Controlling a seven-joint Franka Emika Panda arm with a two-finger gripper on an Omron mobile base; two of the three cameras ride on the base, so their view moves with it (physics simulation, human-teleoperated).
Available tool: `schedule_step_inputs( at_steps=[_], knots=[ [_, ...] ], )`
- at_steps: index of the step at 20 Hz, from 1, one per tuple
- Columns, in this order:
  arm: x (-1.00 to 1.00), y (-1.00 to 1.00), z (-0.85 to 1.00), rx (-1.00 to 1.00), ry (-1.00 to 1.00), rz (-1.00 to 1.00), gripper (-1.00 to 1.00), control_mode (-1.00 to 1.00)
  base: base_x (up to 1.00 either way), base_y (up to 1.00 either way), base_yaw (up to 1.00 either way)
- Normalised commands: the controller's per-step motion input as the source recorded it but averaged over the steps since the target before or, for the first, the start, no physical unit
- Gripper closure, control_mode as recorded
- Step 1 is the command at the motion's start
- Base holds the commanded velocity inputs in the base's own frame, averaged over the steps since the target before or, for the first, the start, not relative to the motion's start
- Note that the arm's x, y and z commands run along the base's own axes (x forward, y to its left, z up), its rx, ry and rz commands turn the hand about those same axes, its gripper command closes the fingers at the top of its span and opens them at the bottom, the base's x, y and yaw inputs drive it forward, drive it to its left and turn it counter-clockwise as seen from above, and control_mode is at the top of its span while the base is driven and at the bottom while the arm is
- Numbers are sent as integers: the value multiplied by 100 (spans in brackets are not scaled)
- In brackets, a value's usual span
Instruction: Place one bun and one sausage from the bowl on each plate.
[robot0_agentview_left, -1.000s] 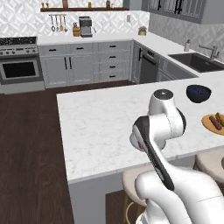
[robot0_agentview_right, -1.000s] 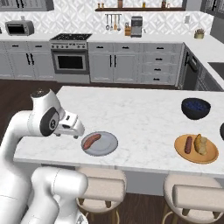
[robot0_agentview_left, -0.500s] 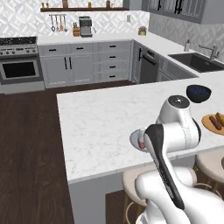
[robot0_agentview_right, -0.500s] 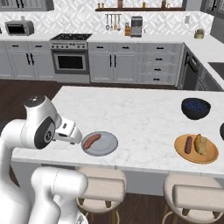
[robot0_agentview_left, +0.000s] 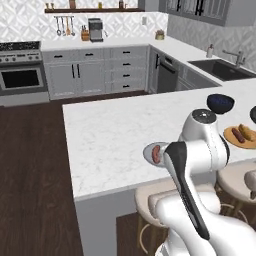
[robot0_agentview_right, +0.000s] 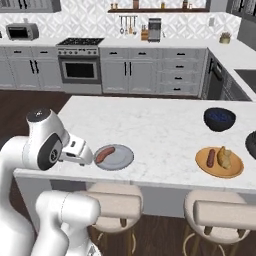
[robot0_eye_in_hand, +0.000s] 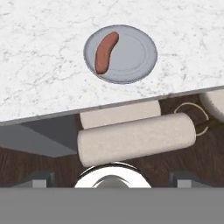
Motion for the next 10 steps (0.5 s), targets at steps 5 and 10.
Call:
schedule_step_inputs(
  at_steps=[5,10],
  knots=[
    [0,0,0,0,0,0,-100,100,-22,-87,2],
    [0,0,0,0,0,0,-100,100,0,-100,11]
  ],
)
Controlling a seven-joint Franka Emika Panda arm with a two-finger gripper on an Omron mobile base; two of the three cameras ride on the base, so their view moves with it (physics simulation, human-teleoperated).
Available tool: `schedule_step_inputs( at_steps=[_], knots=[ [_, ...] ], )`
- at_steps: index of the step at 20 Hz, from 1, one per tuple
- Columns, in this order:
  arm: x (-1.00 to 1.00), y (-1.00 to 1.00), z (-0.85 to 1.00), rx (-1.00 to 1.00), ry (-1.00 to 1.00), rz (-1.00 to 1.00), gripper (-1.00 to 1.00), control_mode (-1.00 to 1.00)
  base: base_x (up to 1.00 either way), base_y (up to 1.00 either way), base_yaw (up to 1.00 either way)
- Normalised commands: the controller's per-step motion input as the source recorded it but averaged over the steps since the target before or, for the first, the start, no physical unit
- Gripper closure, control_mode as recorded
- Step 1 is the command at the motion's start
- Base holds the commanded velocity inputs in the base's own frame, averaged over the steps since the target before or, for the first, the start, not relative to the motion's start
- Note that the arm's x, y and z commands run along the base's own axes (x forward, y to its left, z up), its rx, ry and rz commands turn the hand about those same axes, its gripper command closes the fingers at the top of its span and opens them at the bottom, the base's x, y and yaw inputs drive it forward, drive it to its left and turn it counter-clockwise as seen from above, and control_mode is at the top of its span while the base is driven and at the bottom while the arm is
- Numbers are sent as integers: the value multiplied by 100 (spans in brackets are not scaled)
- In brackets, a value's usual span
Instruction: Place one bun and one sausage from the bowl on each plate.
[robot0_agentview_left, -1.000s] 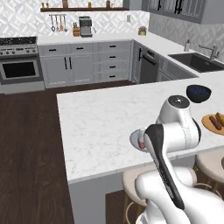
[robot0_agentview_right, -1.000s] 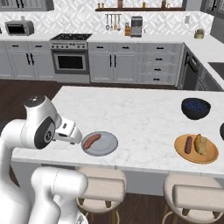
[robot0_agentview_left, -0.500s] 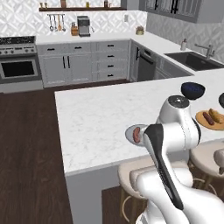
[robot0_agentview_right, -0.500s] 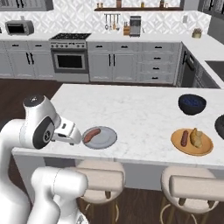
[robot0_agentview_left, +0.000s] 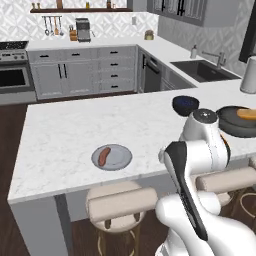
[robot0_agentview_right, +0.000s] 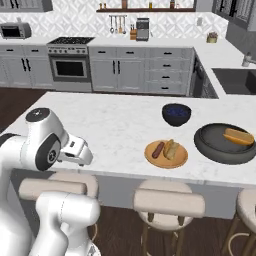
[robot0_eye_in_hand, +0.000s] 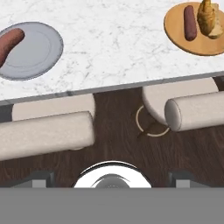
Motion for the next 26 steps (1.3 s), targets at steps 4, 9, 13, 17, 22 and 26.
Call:
schedule_step_inputs(
  at_steps=[4,9,13,17,22,26],
  knots=[
    [0,0,0,0,0,0,-100,100,4,-100,0],
    [0,0,0,0,0,0,-100,100,42,-100,0],
    [0,0,0,0,0,0,-100,100,80,-54,0],
    [0,0,0,0,0,0,-100,100,72,0,0],
    [0,0,0,0,0,0,-100,100,38,0,0],
    [33,-1,7,-1,0,3,-100,-100,19,0,0]
  ],
)
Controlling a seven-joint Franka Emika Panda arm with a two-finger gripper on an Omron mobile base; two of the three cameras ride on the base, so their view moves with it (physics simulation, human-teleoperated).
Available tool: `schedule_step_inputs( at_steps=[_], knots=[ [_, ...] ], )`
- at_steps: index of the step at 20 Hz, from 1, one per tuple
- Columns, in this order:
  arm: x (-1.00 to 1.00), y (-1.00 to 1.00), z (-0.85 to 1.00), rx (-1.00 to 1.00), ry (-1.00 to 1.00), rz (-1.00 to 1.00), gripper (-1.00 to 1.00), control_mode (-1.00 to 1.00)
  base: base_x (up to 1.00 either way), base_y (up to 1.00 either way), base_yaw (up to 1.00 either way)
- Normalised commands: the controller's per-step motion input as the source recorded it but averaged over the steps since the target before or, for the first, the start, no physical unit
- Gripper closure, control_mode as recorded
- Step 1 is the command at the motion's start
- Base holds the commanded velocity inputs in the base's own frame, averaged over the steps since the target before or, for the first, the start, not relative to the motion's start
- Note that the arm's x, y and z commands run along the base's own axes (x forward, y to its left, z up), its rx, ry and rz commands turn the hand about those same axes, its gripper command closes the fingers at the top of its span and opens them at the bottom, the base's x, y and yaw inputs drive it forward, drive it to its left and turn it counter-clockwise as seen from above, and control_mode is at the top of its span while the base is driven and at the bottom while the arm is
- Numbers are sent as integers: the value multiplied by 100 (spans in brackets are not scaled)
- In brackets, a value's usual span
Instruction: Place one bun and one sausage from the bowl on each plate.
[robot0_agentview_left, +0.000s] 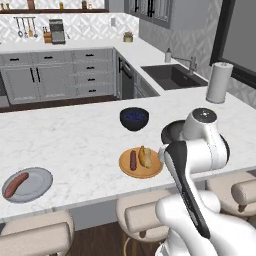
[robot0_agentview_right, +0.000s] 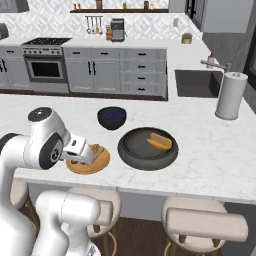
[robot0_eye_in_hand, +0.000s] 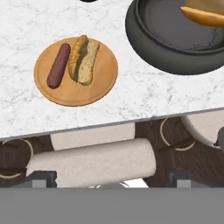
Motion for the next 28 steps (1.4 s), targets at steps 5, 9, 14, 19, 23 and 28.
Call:
schedule_step_inputs(
  at_steps=[5,9,14,19,23,28],
  knots=[
    [40,-52,32,-1,-1,12,-100,-100,0,0,0],
    [100,-100,4,-7,1,22,-100,-100,0,0,0],
    [100,-97,0,-8,-1,25,-100,-100,0,0,0],
    [100,-92,0,-13,0,23,-100,-100,0,0,0],
    [85,-37,-14,-49,5,2,-100,-100,0,0,0],
    [61,-26,-53,-30,16,0,-100,-100,0,0,0]
  ],
)
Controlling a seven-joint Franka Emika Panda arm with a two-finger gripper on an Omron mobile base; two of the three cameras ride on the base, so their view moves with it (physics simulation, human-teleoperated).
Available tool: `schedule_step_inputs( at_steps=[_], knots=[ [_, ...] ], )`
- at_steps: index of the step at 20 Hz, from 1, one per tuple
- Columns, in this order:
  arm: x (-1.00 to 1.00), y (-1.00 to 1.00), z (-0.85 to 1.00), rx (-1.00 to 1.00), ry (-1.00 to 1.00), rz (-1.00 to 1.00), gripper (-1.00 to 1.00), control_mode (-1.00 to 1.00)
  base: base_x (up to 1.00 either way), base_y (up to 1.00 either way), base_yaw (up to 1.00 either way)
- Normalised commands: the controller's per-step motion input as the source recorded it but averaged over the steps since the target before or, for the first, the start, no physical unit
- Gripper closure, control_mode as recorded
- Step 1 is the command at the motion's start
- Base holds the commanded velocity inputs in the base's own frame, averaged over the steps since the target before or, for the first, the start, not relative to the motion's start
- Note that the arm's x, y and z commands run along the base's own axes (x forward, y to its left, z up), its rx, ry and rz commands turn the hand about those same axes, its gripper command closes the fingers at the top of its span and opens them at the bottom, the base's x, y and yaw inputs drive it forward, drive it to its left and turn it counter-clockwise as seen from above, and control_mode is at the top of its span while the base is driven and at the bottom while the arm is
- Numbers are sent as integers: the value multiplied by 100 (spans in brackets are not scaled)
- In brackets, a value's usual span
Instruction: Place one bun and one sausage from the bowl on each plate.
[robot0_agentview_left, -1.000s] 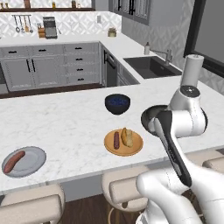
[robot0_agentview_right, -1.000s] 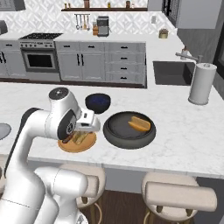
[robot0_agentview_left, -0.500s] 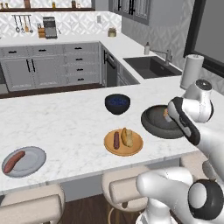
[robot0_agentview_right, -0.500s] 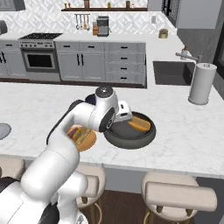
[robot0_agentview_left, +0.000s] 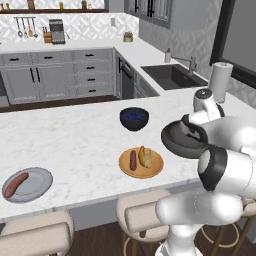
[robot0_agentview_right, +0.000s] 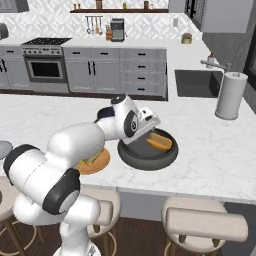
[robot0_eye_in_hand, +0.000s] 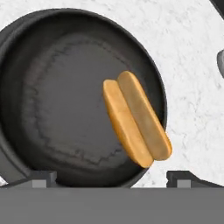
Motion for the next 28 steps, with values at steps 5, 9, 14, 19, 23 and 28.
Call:
schedule_step_inputs(
  at_steps=[5,9,14,19,23,28],
  knots=[
    [30,-51,-38,1,10,3,-100,-100,0,0,0],
    [32,-38,-3,1,0,7,-100,-100,0,0,0],
    [22,0,-39,0,2,15,-100,-100,0,0,0],
    [25,-10,-17,0,2,10,-100,-100,0,0,0],
    [29,-25,-17,0,6,0,-100,-100,0,0,0],
    [21,-8,-26,0,7,0,-100,-100,0,0,0]
  ],
)
